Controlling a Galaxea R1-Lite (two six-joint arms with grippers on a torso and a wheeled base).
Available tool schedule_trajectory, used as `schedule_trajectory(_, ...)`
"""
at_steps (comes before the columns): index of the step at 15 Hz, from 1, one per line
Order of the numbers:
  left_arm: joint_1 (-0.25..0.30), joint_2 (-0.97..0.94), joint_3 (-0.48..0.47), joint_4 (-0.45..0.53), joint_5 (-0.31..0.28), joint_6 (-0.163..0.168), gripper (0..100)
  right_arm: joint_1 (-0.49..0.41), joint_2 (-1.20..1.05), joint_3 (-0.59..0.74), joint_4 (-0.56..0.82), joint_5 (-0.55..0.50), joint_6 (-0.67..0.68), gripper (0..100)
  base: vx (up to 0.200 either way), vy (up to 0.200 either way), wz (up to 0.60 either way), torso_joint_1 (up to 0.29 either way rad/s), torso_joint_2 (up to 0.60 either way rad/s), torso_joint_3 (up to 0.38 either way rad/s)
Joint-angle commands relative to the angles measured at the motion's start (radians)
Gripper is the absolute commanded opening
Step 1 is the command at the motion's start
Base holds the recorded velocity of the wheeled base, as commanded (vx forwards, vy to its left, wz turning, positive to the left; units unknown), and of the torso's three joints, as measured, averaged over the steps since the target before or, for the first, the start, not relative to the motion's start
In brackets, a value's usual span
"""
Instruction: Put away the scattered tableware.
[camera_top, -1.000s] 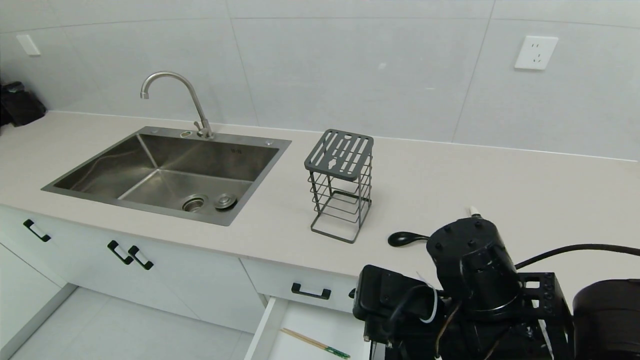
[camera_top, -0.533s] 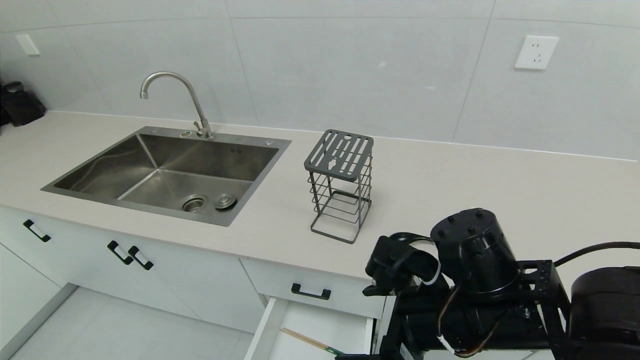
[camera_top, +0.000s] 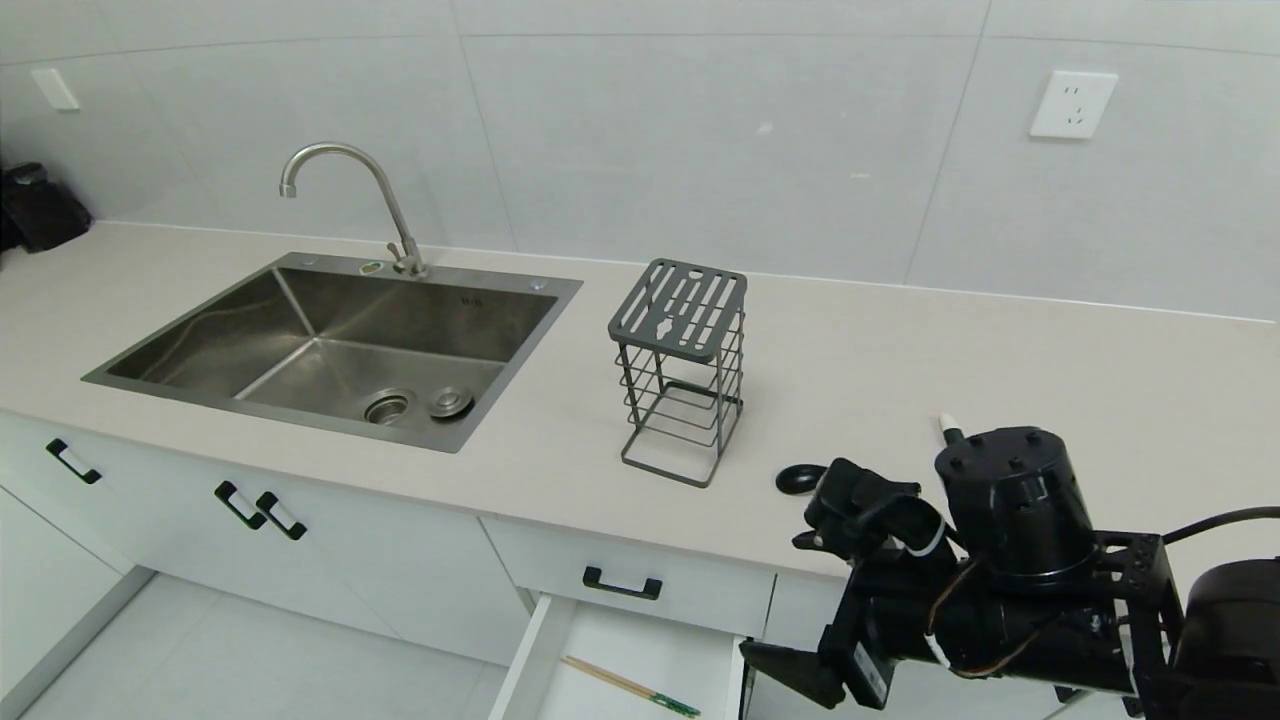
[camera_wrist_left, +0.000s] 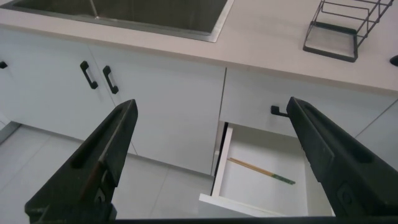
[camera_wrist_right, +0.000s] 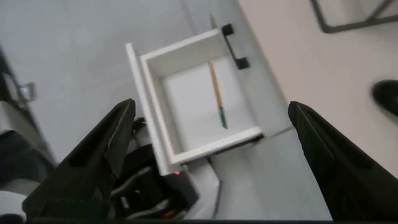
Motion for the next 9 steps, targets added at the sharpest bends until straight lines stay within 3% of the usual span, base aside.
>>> schedule_trajectory(1,0.000,0.000,0.000,-0.001,0.000,0.000,100,-0.034,0.032,-0.003,-0.002,-0.001,-0.009,100,0.000,0.000,0.00,0.000,0.00,0.000)
schedule_trajectory(5,0.000,0.000,0.000,-0.001,0.000,0.000,100,-0.134,0.052,-0.032,-0.006,-0.069,-0.025,100,0.000,0.000,0.00,0.000,0.00,0.000)
schedule_trajectory(9,0.000,0.000,0.000,-0.001,0.000,0.000,100,-0.141,0.085,-0.049,-0.032,-0.109,-0.022,100,0.000,0.000,0.00,0.000,0.00,0.000)
